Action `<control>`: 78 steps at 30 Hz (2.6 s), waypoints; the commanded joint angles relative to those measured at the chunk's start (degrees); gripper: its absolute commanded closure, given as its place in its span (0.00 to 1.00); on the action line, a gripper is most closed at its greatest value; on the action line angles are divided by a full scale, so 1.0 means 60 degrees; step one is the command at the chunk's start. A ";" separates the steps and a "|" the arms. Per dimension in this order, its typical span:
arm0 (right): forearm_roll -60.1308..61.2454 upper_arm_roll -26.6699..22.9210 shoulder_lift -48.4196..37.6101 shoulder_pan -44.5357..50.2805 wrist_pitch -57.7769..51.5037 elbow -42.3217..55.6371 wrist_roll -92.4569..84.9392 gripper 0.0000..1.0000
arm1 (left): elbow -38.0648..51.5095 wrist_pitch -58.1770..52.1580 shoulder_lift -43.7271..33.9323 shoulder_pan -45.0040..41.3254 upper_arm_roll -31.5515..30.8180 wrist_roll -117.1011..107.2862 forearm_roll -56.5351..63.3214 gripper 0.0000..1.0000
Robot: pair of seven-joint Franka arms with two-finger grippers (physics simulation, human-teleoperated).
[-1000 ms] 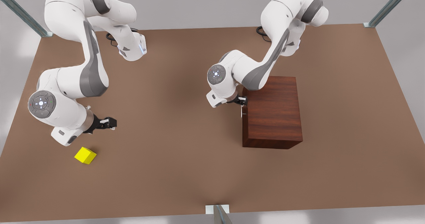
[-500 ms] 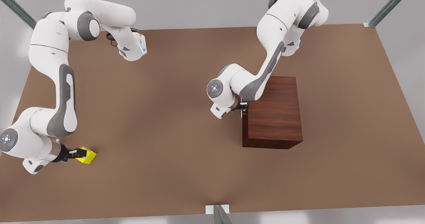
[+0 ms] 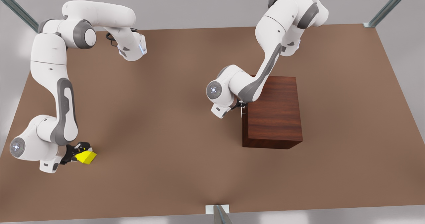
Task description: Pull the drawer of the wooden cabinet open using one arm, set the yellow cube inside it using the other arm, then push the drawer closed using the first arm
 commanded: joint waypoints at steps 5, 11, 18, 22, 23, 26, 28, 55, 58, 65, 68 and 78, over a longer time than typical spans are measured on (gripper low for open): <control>-0.0984 -0.0028 0.0260 -0.0019 0.0444 0.0148 -0.5077 0.00 | -0.0012 0.0052 0.0063 0.0016 -0.0002 -0.0756 -0.0233 0.25; -0.0984 -0.0043 0.0391 -0.0224 0.0268 0.0163 -0.6103 0.00 | 0.0003 0.0214 0.0136 0.0031 -0.0002 -0.0742 -0.0482 0.26; -0.1350 -0.0028 0.0684 -0.0210 0.0356 0.0061 -0.6294 0.00 | 0.0120 0.0433 0.0239 -0.0174 -0.0016 -0.0800 -0.0819 0.27; -0.1467 -0.0058 0.0933 -0.0210 0.0400 0.0134 -0.6308 0.00 | 0.0193 0.0741 0.0312 -0.0336 -0.0060 -0.0874 -0.0819 0.27; -0.1600 -0.0058 0.0948 -0.0195 0.0429 0.0134 -0.6279 0.00 | 0.0442 0.0799 0.0444 -0.0336 -0.0060 -0.0859 -0.0819 0.27; -0.1805 -0.0072 0.1109 -0.0180 0.0736 0.0148 -0.6206 0.00 | 0.0794 0.1180 0.0649 -0.0336 -0.0075 -0.0888 -0.0804 0.27; -0.1805 -0.0072 0.1270 -0.0195 0.1059 0.0148 -0.6206 0.00 | 0.0999 0.1195 0.0751 -0.0321 -0.0075 -0.0874 -0.0804 0.27; -0.1819 0.2740 -0.1894 0.2060 -0.2164 0.0310 0.6815 0.34 | -0.0100 -0.0372 -0.4185 0.6637 -0.0529 0.7403 -0.2298 0.00; -0.1819 0.2770 -0.1923 0.3232 -0.2310 0.0383 0.9203 0.34 | 0.0076 -0.0431 -0.4097 0.6491 -0.0529 0.7300 -0.2064 0.00; -0.1849 0.2755 -0.1835 0.5605 -0.2237 0.1071 1.3701 0.34 | 0.0135 -0.0621 -0.3892 0.6212 -0.0544 0.5324 -0.2137 0.79; -0.1849 0.2638 -0.1455 0.6484 -0.2120 0.1745 1.4463 0.34 | 0.0135 -0.0797 -0.3877 0.6168 -0.0558 0.2249 -0.2883 0.79; -0.1849 0.2579 -0.0136 0.8067 -0.1314 0.2902 1.5181 0.32 | 0.0135 0.0741 -0.3453 0.4630 -0.0558 -0.6805 -0.4979 0.79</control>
